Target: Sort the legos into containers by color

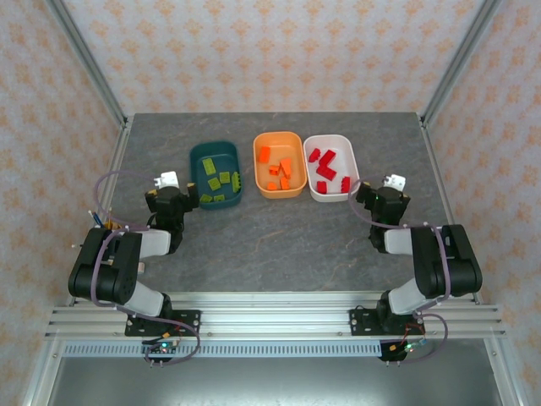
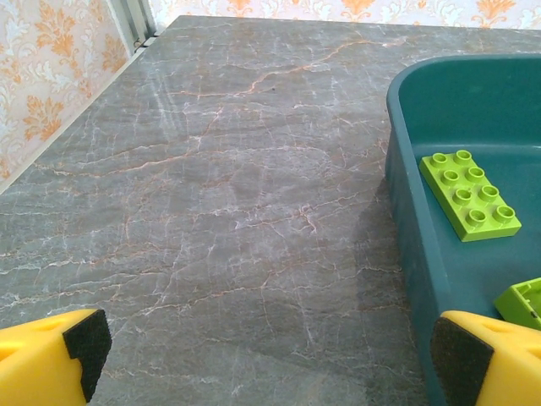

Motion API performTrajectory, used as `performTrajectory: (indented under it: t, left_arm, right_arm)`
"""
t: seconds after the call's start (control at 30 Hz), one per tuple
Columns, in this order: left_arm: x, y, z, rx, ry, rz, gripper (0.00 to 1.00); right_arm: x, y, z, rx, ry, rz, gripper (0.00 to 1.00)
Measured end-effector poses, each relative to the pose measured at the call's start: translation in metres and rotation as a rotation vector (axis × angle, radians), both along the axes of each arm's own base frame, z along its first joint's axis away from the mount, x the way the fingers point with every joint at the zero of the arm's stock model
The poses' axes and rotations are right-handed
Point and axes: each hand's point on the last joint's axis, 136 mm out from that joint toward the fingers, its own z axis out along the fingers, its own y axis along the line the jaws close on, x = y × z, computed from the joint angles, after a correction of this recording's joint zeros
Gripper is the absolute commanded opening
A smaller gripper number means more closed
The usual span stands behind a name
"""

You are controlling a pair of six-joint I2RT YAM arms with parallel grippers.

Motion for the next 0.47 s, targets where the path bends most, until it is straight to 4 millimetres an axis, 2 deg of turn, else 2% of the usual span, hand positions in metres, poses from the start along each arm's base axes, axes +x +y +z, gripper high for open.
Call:
performTrajectory:
  t: [0.47]
  left_arm:
    - [0.0000, 0.0000, -0.0001, 0.000, 0.001, 0.000, 1.00]
  right_arm:
    - [-0.0007, -0.0035, 0.0002, -0.011, 0.001, -0.019, 0.99]
